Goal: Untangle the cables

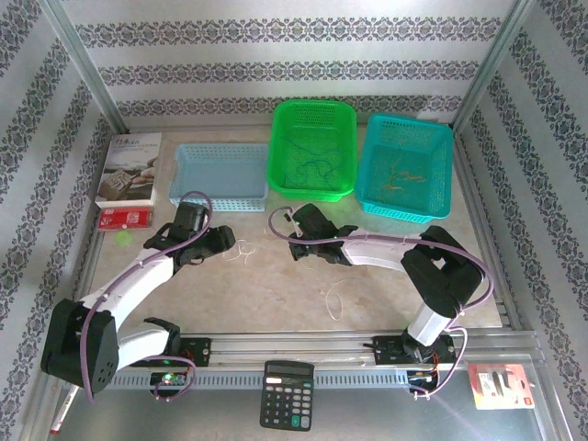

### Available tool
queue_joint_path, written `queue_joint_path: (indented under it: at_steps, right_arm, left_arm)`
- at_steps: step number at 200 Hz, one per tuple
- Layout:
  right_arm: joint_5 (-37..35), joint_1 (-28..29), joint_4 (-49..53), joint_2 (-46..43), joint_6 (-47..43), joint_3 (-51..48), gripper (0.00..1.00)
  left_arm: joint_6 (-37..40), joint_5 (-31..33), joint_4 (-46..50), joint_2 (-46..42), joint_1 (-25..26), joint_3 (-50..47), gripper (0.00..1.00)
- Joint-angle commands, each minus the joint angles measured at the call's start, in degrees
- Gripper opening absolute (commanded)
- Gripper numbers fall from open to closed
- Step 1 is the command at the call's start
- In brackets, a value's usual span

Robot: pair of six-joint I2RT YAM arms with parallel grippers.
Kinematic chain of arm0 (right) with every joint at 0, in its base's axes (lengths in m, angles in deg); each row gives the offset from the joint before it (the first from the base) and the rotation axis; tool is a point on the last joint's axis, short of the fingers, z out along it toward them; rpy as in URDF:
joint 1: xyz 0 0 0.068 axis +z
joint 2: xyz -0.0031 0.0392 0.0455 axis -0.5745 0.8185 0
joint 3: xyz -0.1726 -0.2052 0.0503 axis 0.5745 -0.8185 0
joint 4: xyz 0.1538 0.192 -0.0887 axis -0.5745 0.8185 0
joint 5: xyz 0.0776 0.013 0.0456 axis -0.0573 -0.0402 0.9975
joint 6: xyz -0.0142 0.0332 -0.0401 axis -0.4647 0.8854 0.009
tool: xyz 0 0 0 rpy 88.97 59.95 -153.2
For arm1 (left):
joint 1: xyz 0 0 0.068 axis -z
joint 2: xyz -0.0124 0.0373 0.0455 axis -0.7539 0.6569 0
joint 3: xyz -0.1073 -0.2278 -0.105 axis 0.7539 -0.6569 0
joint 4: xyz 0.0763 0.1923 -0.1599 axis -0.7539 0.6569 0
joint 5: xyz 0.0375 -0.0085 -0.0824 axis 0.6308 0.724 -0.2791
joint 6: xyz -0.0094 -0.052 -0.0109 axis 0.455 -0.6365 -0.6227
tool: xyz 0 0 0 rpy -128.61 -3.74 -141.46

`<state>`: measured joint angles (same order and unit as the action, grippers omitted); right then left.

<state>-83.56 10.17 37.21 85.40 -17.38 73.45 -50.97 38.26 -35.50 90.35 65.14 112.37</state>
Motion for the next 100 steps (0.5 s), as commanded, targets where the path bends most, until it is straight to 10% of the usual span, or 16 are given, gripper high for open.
queue_joint_path:
  at_steps: [1, 27, 100]
  right_arm:
    - [0.45, 0.07, -0.92, -0.26, 0.98, -0.41, 0.23]
    - [1.13, 0.2, -0.22, -2.07, 1.53, 0.0, 0.42]
    - [1.85, 1.87, 1.24, -7.87, 2.53, 1.05, 0.47]
  left_arm:
    - [4.0, 6.1, 4.1, 0.67, 1.87, 1.11, 0.54]
    - [4.11, 9.19, 5.25, 1.3, 2.82, 0.66, 0.54]
    - [7.33, 14.58, 6.92, 5.84, 6.0, 2.15, 0.47]
